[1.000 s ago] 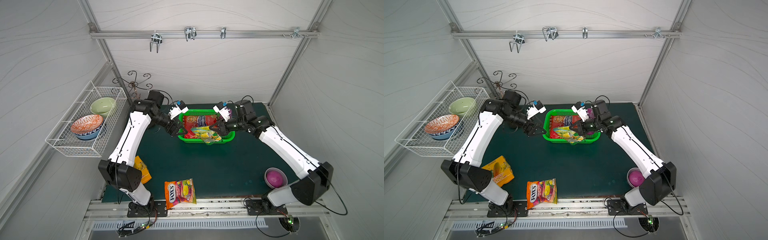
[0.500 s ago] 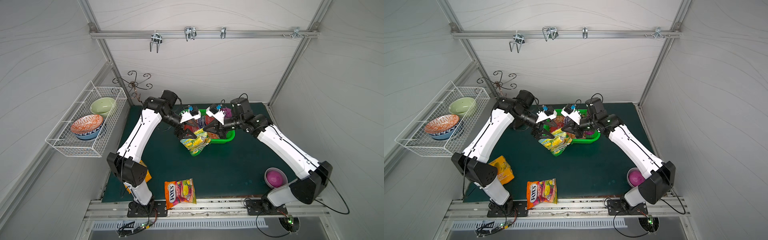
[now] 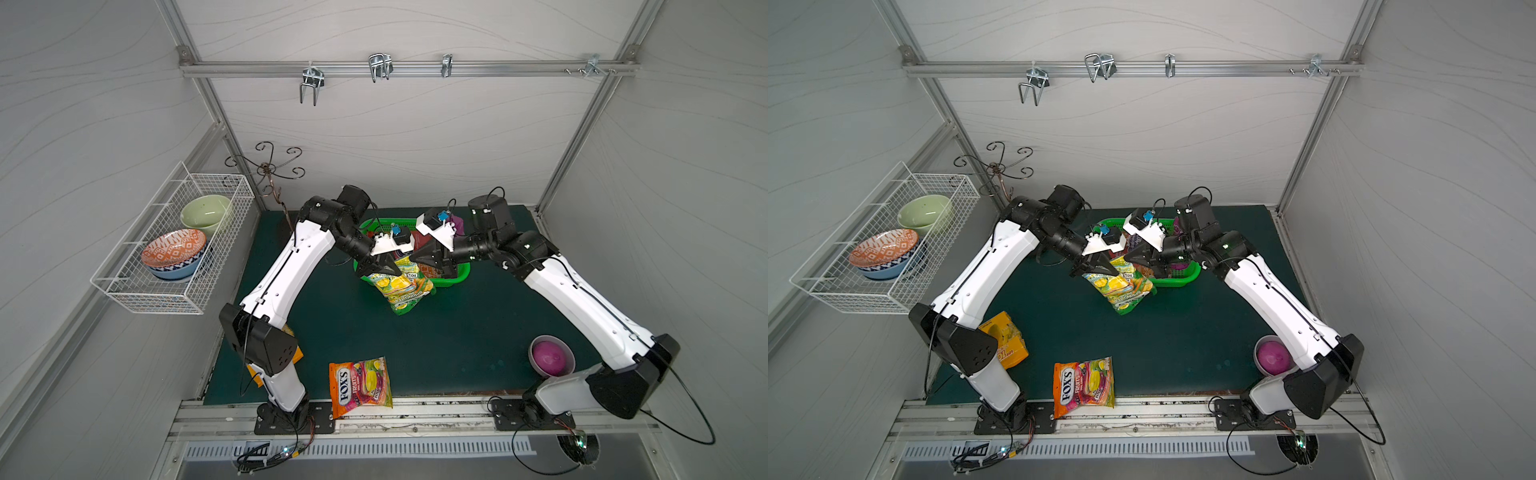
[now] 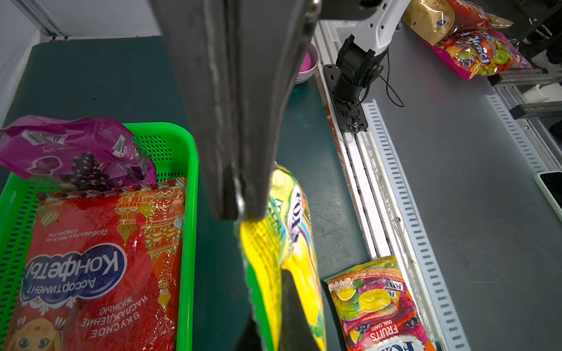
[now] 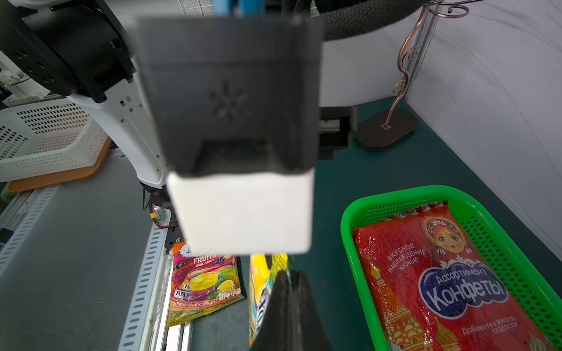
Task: Put the candies in the basket
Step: Pick up the candy at the center of the board, then place the candy in the basket.
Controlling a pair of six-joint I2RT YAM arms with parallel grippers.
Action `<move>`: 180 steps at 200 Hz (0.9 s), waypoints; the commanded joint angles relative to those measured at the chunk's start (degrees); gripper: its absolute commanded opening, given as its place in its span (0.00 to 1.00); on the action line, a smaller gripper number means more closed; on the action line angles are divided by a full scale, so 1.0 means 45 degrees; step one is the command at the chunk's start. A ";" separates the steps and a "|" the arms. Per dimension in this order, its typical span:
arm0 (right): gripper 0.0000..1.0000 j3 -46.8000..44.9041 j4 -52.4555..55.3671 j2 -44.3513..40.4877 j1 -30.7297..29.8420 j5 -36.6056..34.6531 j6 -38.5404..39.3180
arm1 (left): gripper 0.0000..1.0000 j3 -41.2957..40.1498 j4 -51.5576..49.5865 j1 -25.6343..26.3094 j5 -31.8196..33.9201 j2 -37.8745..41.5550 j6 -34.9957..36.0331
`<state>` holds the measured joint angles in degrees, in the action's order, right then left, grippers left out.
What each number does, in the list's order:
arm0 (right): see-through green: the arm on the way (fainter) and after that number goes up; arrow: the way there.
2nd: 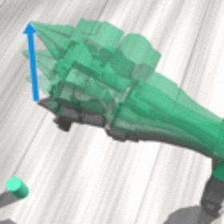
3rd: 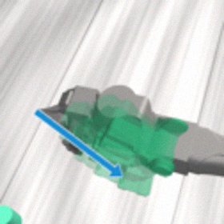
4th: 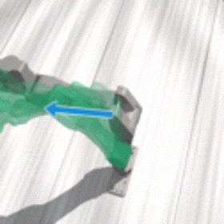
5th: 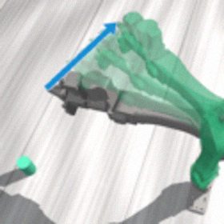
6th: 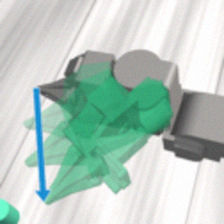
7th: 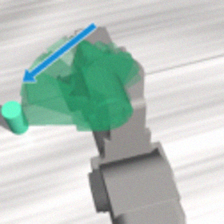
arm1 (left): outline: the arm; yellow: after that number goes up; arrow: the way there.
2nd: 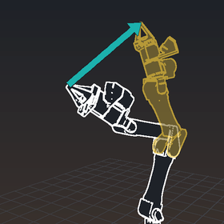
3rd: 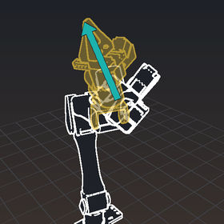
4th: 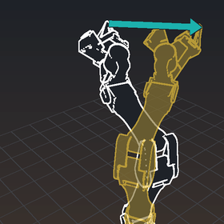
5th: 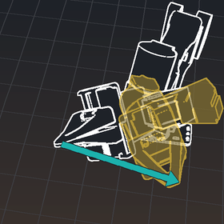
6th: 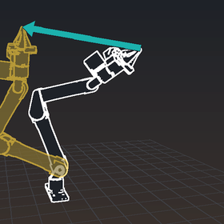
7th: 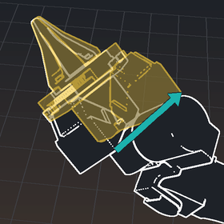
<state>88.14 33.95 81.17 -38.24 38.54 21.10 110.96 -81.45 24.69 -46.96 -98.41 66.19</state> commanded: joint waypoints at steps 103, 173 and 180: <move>0.67 -0.3798 -0.2362 -0.2284 0.3719 -0.2592 -0.5319 | 0.00 0.1505 0.5538 -0.1382 0.0296 -0.1663 -0.7501; 0.99 -0.4906 -0.2079 -0.2385 0.4142 -0.2879 -0.6770 | 0.00 0.3146 0.9786 -0.1886 0.0948 -0.4562 -1.4270; 0.99 -0.4910 -0.1945 -0.2383 0.4131 -0.3000 -0.6808 | 0.00 0.3301 1.0044 -0.1964 0.0803 -0.4867 -1.4692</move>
<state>66.39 24.51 71.81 -19.53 25.98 -6.79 121.21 -47.53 16.95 -40.36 -117.30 14.09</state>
